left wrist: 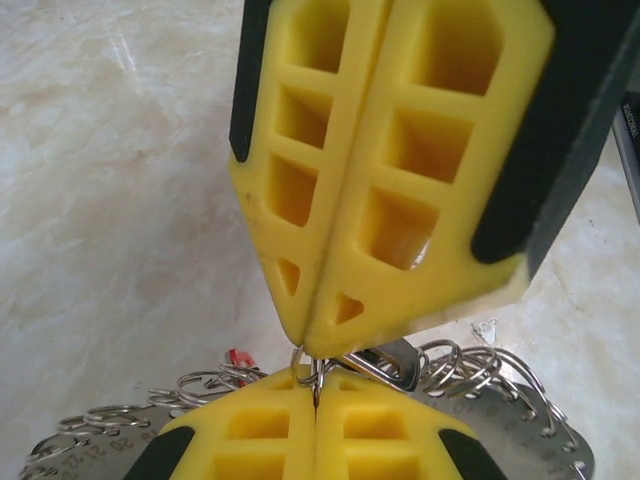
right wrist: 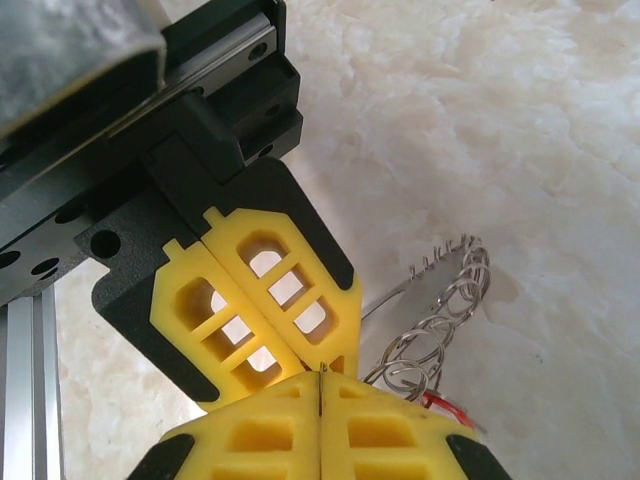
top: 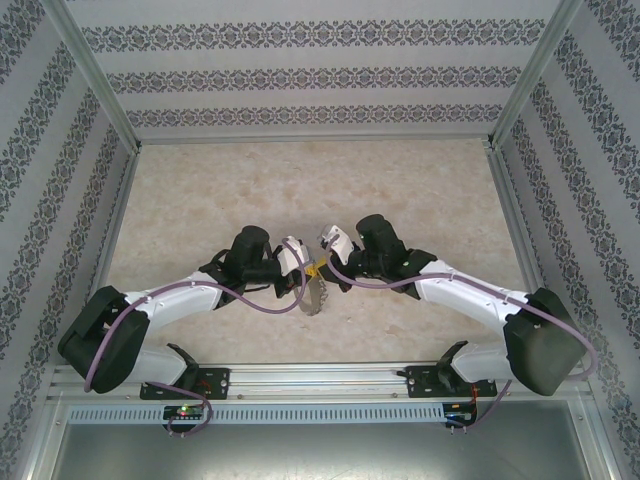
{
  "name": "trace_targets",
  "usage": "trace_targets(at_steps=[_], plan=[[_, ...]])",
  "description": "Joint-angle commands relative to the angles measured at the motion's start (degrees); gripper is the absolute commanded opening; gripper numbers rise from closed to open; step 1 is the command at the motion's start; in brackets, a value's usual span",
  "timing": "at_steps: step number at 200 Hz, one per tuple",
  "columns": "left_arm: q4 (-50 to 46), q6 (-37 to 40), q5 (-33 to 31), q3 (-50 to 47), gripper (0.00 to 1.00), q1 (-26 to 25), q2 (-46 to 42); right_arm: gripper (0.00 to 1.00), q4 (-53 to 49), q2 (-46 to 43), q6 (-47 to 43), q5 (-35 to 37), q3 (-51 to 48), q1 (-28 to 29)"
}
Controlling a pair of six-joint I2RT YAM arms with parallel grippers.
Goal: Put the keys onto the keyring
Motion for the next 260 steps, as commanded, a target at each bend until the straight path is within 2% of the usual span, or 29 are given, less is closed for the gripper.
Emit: trace_targets(at_steps=[1,52,76,95,133,172,260], plan=[[1.0,1.6,0.8,0.7,0.00,-0.5,-1.9,0.09,-1.7,1.4,-0.9,-1.8,1.7,0.5],[1.0,1.6,0.5,0.6,0.00,-0.5,-2.0,0.12,-2.7,2.2,-1.1,-2.8,2.1,0.5],[1.0,1.6,0.1,0.5,0.00,-0.5,-2.2,0.10,-3.0,2.1,-1.4,-2.4,2.0,0.5],[0.9,1.7,0.0,0.5,0.00,-0.6,-2.3,0.00,-3.1,1.9,-1.7,-1.8,2.0,0.5],[2.4,1.1,-1.8,-0.8,0.00,-0.5,-3.3,0.00,-2.7,0.5,-0.2,5.2,0.7,0.1],[5.8,-0.6,-3.4,-3.7,0.00,-0.4,-4.4,0.00,-2.4,-0.6,3.4,7.8,-1.1,-0.8],[10.0,-2.3,-3.4,-5.4,0.00,-0.6,-4.7,0.00,-0.8,1.3,5.7,5.9,-0.1,-0.4]])
